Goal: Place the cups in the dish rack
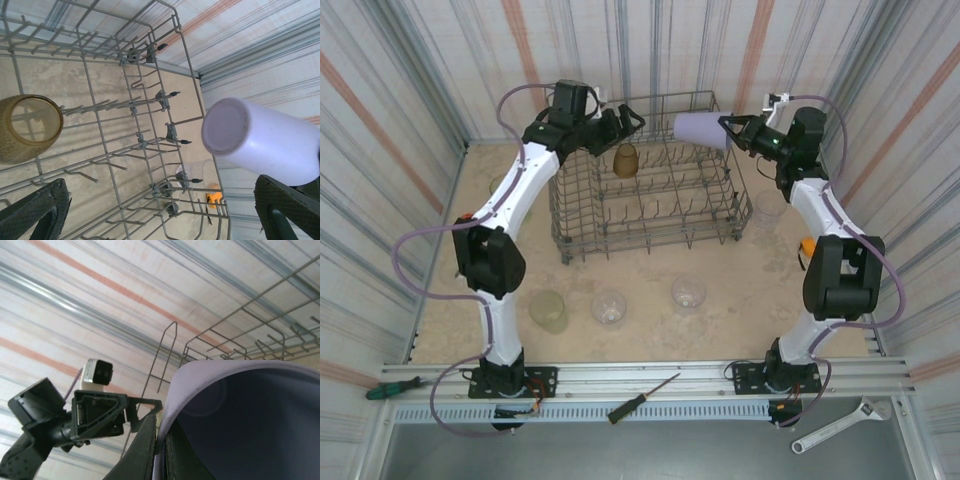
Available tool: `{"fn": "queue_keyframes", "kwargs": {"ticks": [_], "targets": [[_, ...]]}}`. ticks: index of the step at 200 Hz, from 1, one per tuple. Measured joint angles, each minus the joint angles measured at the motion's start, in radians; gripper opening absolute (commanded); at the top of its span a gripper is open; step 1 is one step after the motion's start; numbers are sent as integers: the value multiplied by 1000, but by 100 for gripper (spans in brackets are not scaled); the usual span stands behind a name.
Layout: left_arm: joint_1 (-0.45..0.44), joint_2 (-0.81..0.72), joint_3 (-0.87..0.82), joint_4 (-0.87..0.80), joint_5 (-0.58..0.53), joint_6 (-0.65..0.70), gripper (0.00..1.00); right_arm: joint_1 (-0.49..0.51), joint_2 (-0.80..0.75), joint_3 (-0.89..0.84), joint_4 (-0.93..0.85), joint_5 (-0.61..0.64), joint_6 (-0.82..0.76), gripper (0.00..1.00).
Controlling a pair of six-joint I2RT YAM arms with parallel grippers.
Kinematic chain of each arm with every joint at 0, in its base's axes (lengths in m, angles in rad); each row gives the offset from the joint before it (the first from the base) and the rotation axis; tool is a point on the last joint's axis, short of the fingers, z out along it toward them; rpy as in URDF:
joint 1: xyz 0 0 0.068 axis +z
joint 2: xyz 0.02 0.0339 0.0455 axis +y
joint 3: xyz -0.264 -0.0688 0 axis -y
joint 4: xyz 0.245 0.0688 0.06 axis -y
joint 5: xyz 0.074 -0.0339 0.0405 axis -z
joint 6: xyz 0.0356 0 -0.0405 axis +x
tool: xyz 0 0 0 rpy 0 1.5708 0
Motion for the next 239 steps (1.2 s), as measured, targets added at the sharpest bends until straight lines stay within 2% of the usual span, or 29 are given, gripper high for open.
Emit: {"fn": "queue_keyframes", "kwargs": {"ticks": [33, 76, 104, 182, 239], "targets": [[2, 24, 7, 43, 54, -39, 99, 0, 48, 12, 83, -55, 61, 0], [2, 27, 2, 165, 149, -95, 99, -17, 143, 49, 311, -105, 277, 0], [2, 31, -3, 216, 188, -121, 99, -23, 171, 56, 377, -114, 352, 0], [3, 85, -2, 354, 295, -205, 99, -10, 178, 83, 506, -155, 439, 0], [12, 125, -13, 450, 351, -304, 99, 21, 182, 83, 533, -165, 453, 0]]}}
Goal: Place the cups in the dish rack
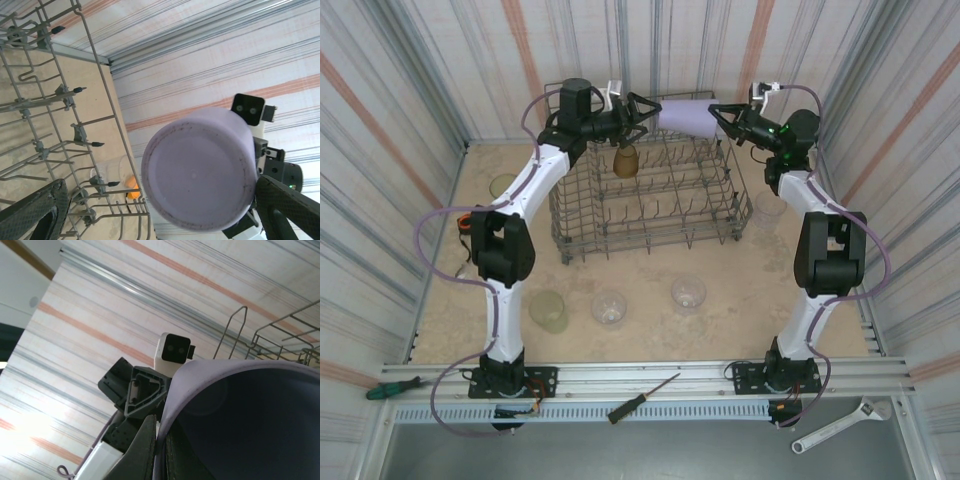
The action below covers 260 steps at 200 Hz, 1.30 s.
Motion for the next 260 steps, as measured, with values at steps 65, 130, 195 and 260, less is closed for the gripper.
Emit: {"fn": "queue_keyframes", "kwargs": {"ticks": [65, 130, 195, 260], "targets": [[0, 0, -32, 82, 11, -99, 99, 4, 24, 0, 47, -18, 36, 0], [-13, -3, -130, 243, 39, -227, 99, 45, 61, 26, 85, -21, 66, 0], [-26, -24, -142, 246, 43, -238, 89, 54, 70, 28, 118, -21, 82, 0], [-25, -24, -159, 303, 51, -280, 83, 54, 79, 28, 129, -21, 89, 0]]}}
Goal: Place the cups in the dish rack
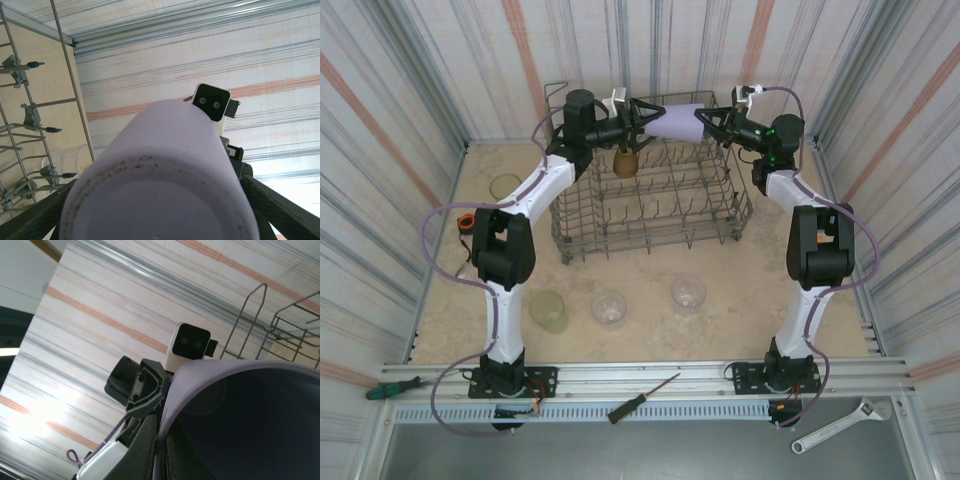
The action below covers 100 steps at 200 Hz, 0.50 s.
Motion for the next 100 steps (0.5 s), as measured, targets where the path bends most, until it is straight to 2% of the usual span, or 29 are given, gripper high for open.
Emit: {"fn": "queue_keyframes", "kwargs": {"ticks": [35, 90, 100], "targets": [[0, 0, 0, 9, 2, -15, 80, 4, 6, 0, 3, 2, 0, 0], [2, 0, -9, 45, 2, -42, 55, 4, 8, 0, 26, 9, 8, 0], [2, 0, -10, 46, 2, -41, 52, 4, 10, 0, 29, 9, 14, 3]]}}
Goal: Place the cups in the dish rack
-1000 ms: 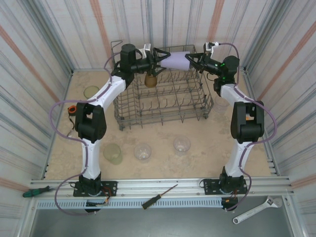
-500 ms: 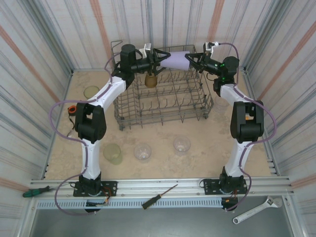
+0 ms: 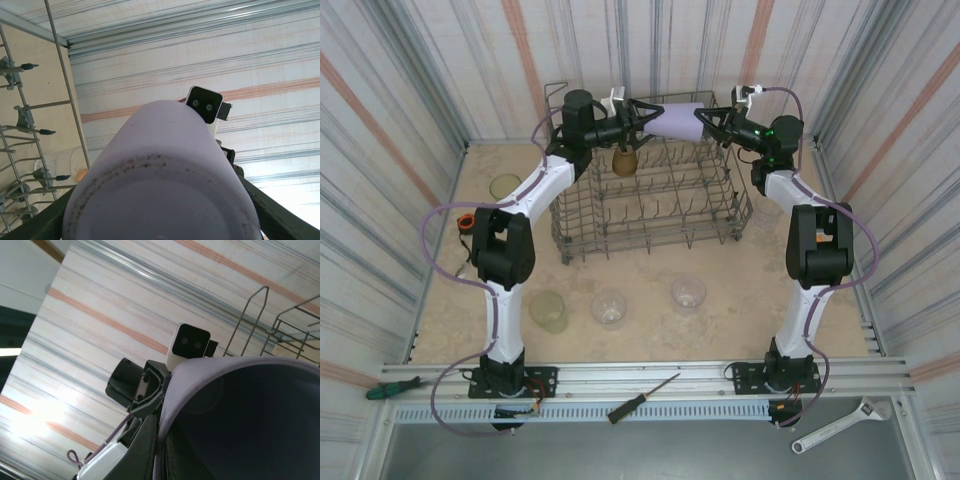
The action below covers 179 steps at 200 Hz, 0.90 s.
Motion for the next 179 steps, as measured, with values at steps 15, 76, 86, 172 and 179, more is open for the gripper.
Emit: {"fn": "queue_keyframes", "kwargs": {"ticks": [15, 76, 86, 172, 179], "targets": [[0, 0, -2, 1, 0, 0, 45, 0, 2, 0, 2, 0, 8, 10], [0, 0, -5, 37, 19, -4, 26, 5, 6, 1, -13, 6, 11, 41], [0, 0, -5, 45, 19, -6, 24, 5, 6, 1, -15, 11, 10, 45], [21, 0, -36, 41, 34, 18, 20, -1, -110, -126, -146, 51, -93, 99], [25, 0, -37, 34, 34, 24, 20, -2, -129, -134, -171, 51, -111, 99]]}}
